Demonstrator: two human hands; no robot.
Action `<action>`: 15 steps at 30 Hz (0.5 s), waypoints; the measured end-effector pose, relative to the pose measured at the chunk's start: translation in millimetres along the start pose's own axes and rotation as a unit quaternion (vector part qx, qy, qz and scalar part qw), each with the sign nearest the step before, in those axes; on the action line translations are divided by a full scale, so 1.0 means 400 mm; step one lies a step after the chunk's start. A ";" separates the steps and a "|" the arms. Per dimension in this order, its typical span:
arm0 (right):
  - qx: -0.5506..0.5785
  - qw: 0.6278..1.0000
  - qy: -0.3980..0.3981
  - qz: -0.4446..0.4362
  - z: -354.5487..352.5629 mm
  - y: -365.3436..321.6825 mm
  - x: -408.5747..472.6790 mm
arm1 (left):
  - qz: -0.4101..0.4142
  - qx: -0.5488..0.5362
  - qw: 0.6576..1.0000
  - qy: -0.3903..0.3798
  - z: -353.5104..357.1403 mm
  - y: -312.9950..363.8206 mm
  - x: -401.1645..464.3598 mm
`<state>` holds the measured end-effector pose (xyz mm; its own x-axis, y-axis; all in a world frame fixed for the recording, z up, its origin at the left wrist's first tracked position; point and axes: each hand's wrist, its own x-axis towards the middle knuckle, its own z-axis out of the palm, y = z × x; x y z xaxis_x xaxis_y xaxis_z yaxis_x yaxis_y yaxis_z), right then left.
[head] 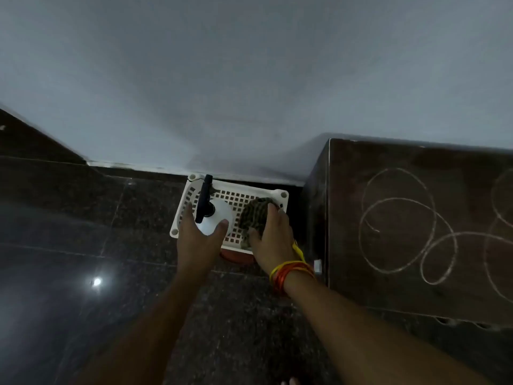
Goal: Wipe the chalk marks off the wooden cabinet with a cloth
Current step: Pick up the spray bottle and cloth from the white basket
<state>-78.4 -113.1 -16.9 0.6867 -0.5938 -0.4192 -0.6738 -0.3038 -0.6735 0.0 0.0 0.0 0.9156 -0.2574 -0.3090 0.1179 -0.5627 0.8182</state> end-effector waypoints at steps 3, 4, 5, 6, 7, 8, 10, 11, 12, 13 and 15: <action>-0.020 1.000 0.006 -0.001 0.017 0.011 0.038 | 0.029 -0.035 0.999 -0.010 0.010 0.000 0.031; -0.018 1.000 0.001 0.004 0.022 0.013 0.050 | 0.032 -0.044 0.998 -0.013 0.012 -0.001 0.043; -0.018 1.000 -0.002 0.011 0.030 0.018 0.064 | 0.034 -0.054 0.998 -0.017 0.016 -0.004 0.053; -0.022 1.000 -0.005 0.016 0.038 0.022 0.074 | 0.035 -0.058 0.997 -0.023 0.018 -0.005 0.061; -0.028 0.999 -0.007 0.021 0.045 0.027 0.085 | 0.037 -0.062 0.997 -0.027 0.019 -0.010 0.071; -0.033 0.999 -0.008 0.025 0.048 0.028 0.095 | 0.037 -0.060 0.997 -0.031 0.021 -0.014 0.080; -0.040 0.999 -0.012 0.028 0.056 0.036 0.108 | 0.037 -0.066 0.996 -0.041 0.021 -0.025 0.094; -0.043 0.999 -0.014 0.025 0.061 0.039 0.111 | 0.031 -0.075 0.996 -0.045 0.021 -0.032 0.099; -0.046 0.999 -0.017 0.022 0.066 0.042 0.112 | 0.028 -0.079 0.995 -0.047 0.022 -0.036 0.102; -0.050 0.998 -0.020 0.019 0.071 0.045 0.113 | 0.024 -0.076 0.996 -0.046 0.023 -0.043 0.105; -0.056 0.998 -0.022 0.015 0.084 0.053 0.119 | 0.020 -0.062 0.997 -0.046 0.024 -0.057 0.107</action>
<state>-50.7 -122.8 -71.4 0.6758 -0.5717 -0.4653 -0.7185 -0.3702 -0.5887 32.8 -5.5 -36.6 0.8823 -0.3517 -0.3129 0.1333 -0.4510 0.8825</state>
